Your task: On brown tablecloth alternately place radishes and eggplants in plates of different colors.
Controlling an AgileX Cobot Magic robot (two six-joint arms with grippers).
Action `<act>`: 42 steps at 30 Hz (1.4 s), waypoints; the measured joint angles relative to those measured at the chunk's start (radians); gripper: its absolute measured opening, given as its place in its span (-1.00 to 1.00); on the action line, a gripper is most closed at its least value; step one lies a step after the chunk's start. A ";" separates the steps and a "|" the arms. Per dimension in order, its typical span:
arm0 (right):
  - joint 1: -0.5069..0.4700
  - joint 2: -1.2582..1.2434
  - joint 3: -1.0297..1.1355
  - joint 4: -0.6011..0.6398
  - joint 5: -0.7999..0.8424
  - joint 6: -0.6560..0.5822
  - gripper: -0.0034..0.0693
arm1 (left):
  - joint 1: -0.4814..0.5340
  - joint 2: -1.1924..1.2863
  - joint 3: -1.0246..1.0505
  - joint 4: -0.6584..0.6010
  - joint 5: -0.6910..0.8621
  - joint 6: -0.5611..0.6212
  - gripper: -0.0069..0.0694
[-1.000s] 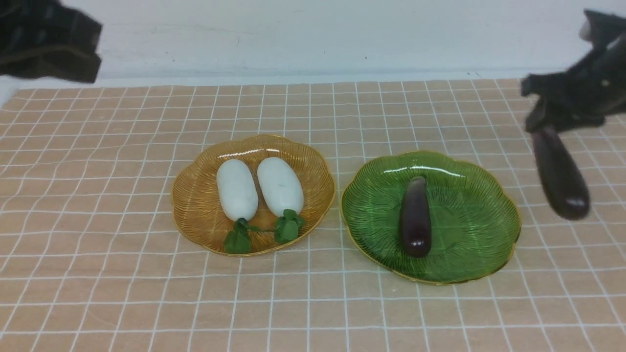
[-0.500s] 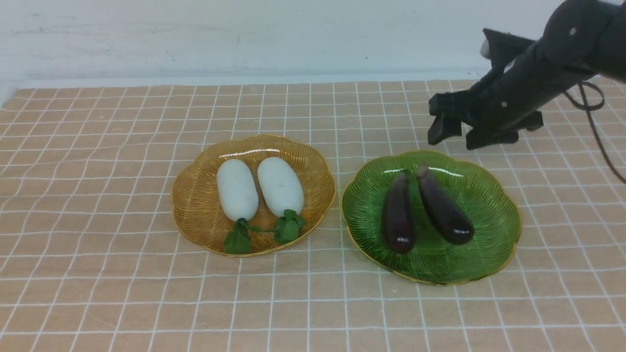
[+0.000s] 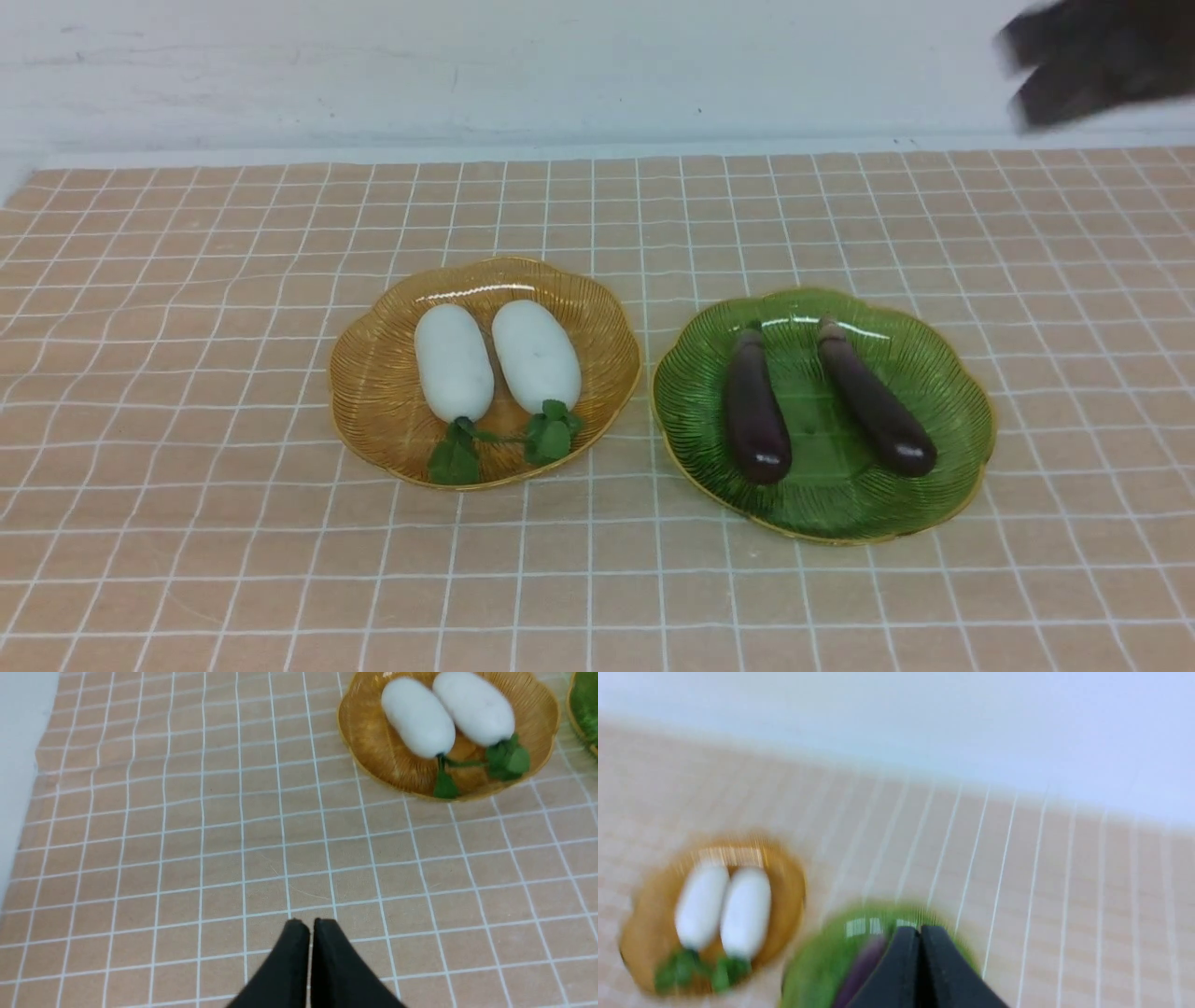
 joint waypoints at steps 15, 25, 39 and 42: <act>0.000 -0.905 0.944 0.008 -0.823 0.032 -0.95 | 0.000 -0.006 0.135 -0.022 -0.217 -0.005 -0.83; 0.000 -1.041 1.111 0.009 -0.888 0.041 -0.95 | 0.000 -0.015 0.136 -0.026 -0.250 -0.006 -0.83; -0.003 -1.041 1.115 0.004 -0.890 0.041 -0.95 | 0.000 -0.341 0.323 -0.031 -0.529 -0.018 -0.83; -0.003 -1.041 1.115 0.003 -0.890 0.041 -0.95 | 0.000 -0.379 0.384 -0.035 -0.643 -0.030 -0.83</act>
